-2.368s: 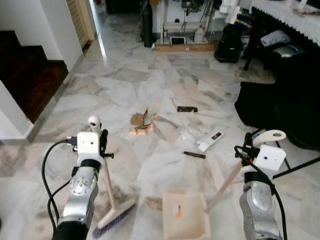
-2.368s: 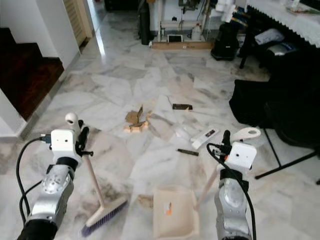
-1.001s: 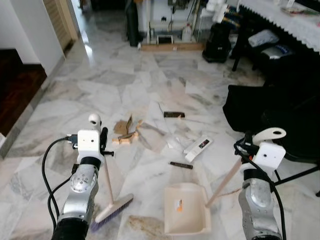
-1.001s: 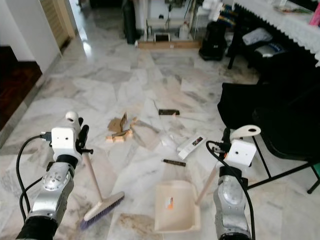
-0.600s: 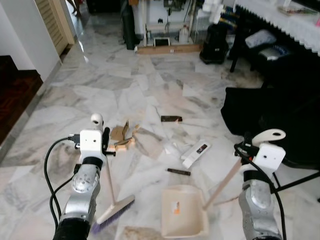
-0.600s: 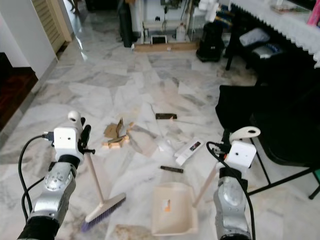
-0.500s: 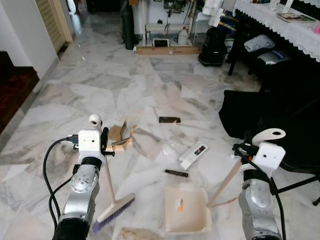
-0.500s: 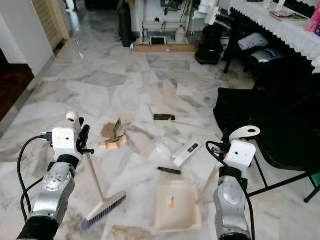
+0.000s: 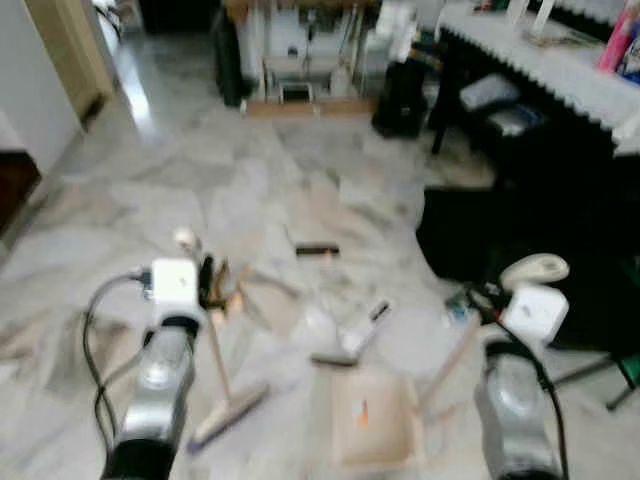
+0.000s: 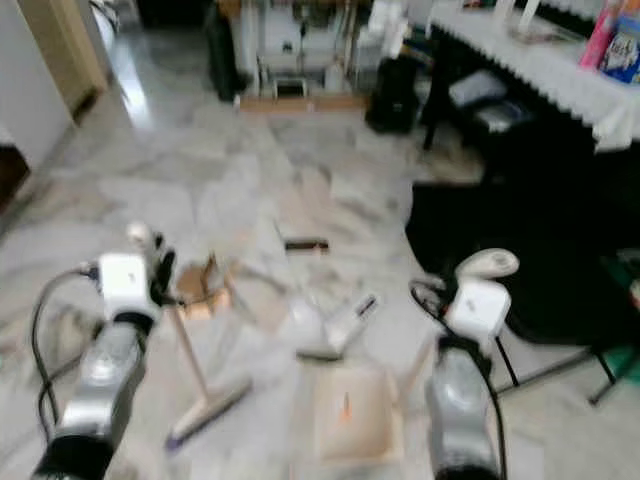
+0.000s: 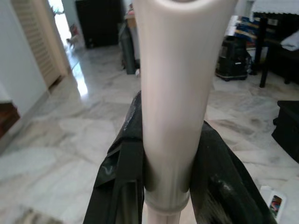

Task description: Sweep floor

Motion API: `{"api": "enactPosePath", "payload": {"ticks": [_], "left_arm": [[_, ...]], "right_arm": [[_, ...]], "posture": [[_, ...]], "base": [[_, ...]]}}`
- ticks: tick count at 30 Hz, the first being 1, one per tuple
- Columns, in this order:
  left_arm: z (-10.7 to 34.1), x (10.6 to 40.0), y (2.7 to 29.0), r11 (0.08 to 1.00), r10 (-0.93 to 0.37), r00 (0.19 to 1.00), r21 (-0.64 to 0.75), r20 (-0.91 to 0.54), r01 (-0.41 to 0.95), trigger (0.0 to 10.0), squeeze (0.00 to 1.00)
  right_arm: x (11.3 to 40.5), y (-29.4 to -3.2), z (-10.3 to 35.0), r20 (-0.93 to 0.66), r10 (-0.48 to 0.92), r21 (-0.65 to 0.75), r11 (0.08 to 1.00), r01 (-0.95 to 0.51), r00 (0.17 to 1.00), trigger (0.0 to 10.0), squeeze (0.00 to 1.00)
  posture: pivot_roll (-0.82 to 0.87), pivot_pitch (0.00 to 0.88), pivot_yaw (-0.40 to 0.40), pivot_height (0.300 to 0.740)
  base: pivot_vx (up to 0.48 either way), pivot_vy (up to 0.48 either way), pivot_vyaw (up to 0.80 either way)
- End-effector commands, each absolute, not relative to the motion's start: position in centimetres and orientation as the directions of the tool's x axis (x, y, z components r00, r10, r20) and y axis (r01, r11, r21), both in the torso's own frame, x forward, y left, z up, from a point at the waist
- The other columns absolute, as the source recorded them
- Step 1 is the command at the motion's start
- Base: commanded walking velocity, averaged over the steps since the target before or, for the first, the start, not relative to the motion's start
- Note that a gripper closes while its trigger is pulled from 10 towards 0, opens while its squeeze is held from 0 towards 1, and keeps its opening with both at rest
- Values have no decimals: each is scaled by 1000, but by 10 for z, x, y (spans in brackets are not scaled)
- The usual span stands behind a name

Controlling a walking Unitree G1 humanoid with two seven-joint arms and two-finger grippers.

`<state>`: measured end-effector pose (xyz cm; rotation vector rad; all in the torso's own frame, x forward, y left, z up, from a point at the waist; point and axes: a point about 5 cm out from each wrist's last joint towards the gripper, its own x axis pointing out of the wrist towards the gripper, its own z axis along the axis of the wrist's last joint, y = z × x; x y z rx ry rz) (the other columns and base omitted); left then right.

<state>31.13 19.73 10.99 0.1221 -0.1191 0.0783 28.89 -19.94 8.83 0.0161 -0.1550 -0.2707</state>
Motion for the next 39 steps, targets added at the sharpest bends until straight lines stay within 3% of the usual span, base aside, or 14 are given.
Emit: {"api": "enactPosePath", "payload": {"ticks": [1,39], "left_arm": [[117,314,193,990,54,986,122,157,-74,10000,0],[119,315,194,989,71,984,119,163,-91,10000,0]], "right_arm": [[291,-201,99,200,-274,54,962,269,941,10000,0],[293,-200,100,202,-269,52,963,264,942,10000,0]], "posture": [[-61,17,17,740],[-59,37,10,740]], "base": [[270,0,0],[273,0,0]]}}
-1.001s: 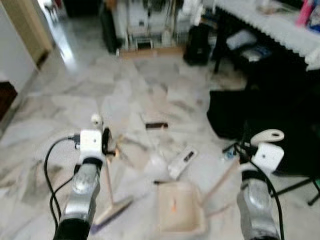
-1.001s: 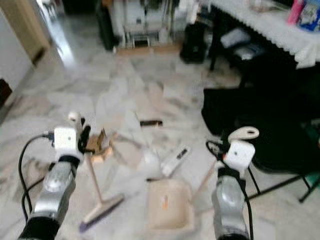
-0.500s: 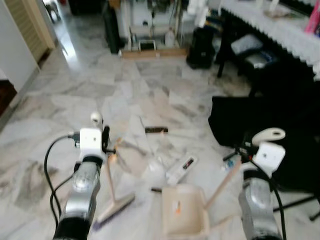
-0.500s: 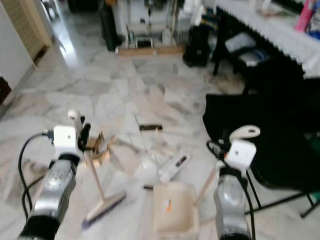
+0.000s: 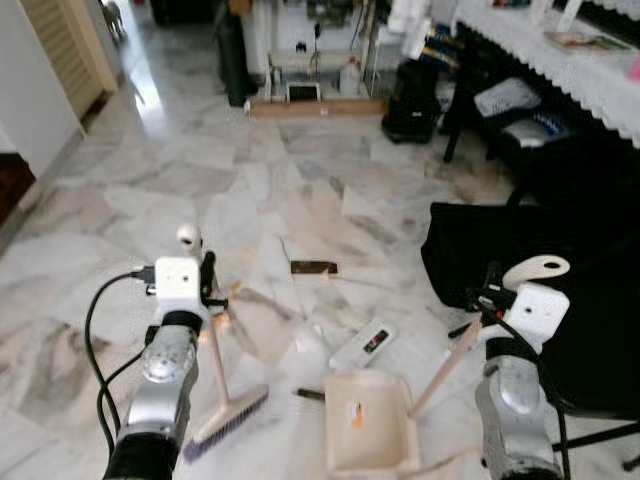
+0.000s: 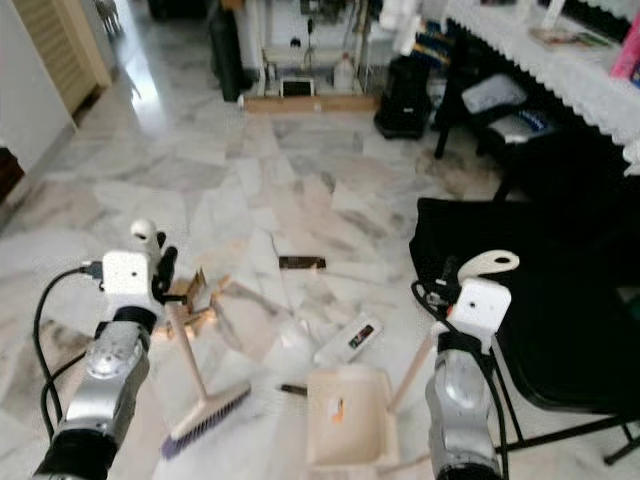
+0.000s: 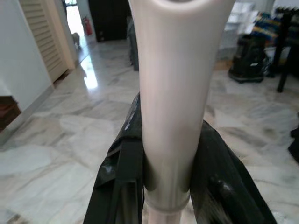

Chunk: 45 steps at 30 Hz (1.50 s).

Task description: Sweep floor

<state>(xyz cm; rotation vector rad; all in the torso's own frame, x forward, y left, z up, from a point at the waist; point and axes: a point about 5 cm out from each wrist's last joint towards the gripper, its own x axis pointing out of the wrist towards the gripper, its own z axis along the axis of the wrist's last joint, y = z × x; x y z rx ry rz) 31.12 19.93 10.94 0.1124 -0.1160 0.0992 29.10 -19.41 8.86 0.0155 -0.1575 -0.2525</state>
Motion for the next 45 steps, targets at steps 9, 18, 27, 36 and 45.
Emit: {"api": "enactPosePath", "payload": {"ticks": [9,18,27,36,45], "left_arm": [[119,315,193,989,70,984,117,162,-90,10000,0],[119,315,192,989,68,984,117,163,-88,10000,0],[119,315,193,989,70,984,116,163,-89,10000,0],[120,315,193,990,67,984,114,165,-87,10000,0],[120,315,190,991,61,983,107,175,-81,10000,0]], "right_arm": [[293,-200,100,201,-268,52,963,263,942,10000,0],[293,-201,100,200,-270,53,963,265,942,10000,0],[293,-200,99,198,-271,54,963,266,942,10000,0],[293,-200,99,200,-270,52,963,265,942,10000,0],[292,-200,99,198,-268,54,963,263,943,10000,0]], "posture": [[-58,40,10,740],[-58,41,11,740],[-58,42,10,740],[-59,43,11,740],[-59,42,9,740]], "base": [[273,0,0],[271,0,0],[274,0,0],[242,0,0],[0,0,0]]}}
